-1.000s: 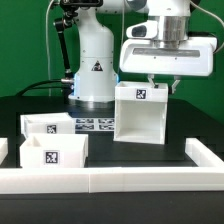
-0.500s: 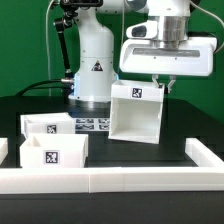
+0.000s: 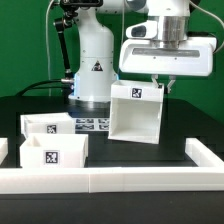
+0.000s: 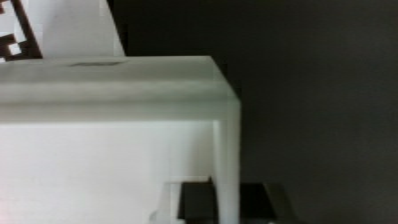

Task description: Assemble drawer

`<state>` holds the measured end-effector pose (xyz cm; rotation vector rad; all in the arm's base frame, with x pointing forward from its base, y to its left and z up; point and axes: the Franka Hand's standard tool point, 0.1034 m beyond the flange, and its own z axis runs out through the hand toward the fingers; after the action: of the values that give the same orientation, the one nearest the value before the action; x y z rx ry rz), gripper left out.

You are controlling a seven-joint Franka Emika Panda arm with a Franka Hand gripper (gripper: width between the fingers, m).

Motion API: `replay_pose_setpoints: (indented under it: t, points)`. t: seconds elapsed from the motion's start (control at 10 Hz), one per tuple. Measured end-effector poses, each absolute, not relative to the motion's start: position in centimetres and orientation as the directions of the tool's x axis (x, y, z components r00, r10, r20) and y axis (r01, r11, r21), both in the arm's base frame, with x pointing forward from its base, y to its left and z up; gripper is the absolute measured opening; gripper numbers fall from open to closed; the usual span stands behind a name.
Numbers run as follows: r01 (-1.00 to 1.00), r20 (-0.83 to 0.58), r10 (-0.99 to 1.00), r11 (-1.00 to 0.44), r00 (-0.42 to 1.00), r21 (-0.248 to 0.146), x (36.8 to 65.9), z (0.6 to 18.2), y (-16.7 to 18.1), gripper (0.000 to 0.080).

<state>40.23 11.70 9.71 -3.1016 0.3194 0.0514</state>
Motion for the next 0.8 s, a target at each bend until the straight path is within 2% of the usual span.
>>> replay_pose_setpoints:
  t: [0.8]
  points:
    - [-0.178,0.046,-0.182,-0.981,0.982,-0.075,51.2,9.8,9.9,0.0038]
